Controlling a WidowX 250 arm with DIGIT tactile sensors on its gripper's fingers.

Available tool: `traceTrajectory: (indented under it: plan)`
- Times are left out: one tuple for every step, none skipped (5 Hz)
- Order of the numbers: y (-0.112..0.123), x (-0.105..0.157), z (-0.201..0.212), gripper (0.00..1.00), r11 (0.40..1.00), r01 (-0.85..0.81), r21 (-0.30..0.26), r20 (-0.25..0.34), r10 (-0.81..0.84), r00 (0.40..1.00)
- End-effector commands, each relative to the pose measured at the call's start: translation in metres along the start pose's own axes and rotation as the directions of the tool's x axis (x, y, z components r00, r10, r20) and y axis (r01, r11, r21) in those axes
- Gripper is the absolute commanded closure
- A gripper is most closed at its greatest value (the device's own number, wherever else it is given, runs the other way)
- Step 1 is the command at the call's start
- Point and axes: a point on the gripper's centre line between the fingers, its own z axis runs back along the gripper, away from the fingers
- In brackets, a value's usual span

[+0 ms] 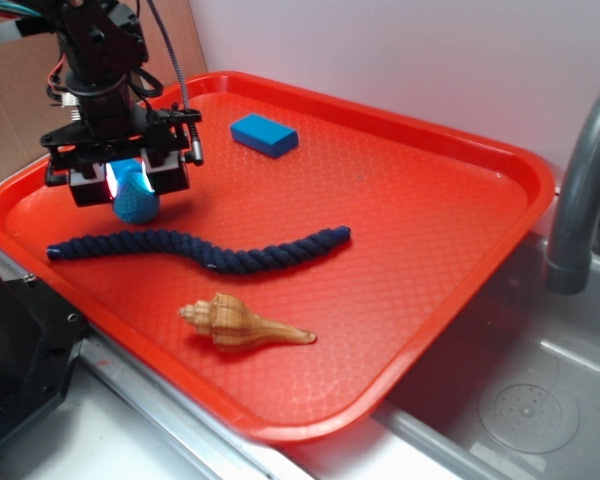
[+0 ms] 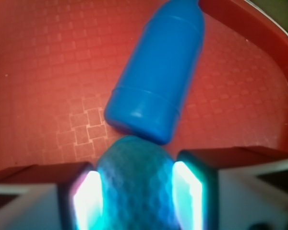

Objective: Grab the blue ball.

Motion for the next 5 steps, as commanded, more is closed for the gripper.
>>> traceTrajectory:
  plan:
    - [-0.002, 0.002, 0.006, 1.0, 1.0, 0.003, -0.011, 0.0, -0.003, 1.0]
    - [-0.01, 0.0, 0.031, 1.0, 0.999, 0.042, -0.031, -0.014, -0.043, 0.999]
    - [-0.024, -0.003, 0.076, 1.0, 0.974, 0.198, -0.11, -0.037, -0.203, 0.978]
    - [-0.037, -0.003, 0.123, 1.0, 0.914, 0.368, -0.173, -0.087, -0.386, 0.918]
    - [-0.042, 0.003, 0.163, 1.0, 0.87, 0.426, -0.248, -0.094, -0.459, 0.883]
